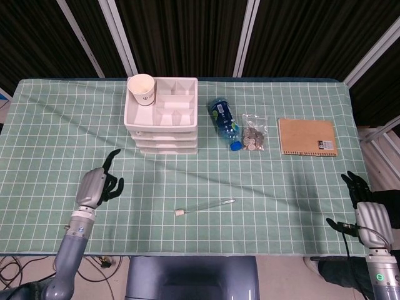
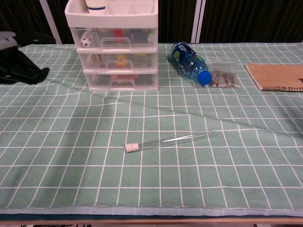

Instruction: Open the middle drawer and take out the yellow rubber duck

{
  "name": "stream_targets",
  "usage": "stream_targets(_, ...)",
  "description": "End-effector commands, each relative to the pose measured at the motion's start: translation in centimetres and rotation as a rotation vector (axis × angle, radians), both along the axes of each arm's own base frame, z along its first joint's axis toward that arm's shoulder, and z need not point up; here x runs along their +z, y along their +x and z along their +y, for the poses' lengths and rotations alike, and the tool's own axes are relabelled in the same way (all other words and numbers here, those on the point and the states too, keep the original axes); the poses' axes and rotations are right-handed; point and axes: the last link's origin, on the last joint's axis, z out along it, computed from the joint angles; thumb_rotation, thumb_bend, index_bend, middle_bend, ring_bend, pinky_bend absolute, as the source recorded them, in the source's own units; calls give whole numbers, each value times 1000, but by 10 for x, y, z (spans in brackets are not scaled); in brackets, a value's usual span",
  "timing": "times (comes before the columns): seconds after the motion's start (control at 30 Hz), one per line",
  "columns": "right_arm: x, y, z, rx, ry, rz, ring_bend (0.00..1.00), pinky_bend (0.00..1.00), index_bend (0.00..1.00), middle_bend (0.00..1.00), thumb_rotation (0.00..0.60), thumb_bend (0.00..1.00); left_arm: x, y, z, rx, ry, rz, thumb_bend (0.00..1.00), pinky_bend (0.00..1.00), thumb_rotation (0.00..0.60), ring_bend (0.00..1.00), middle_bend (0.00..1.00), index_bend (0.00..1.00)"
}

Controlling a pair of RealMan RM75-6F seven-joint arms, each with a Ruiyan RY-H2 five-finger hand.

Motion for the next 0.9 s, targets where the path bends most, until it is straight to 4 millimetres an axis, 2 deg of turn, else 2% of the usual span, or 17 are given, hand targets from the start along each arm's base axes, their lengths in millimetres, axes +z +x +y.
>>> stream_targets(0.03,1,0,0,-6,0,-9,0,222,0,0,600,23,-28,28,16,40,-100,-152,513,1000,600,979,974,86)
stream_targets(0.23,1,-1,-1,-23,8,-30,0,222,0,0,600,24,-58,43,32,97,-178,-257,513,1000,600,983,977,86)
stream_targets(0.5,1,-2,-2,-39,16,-49,0,222,0,0,600,23,-84,56,46,144,-218,-341,513,1000,600,987,983,87)
stream_targets(0.9,1,-3,-3,-50,22,-65,0,222,0,0,600,24,-104,71,63,170,-212,-420,513,1000,600,992,989,87)
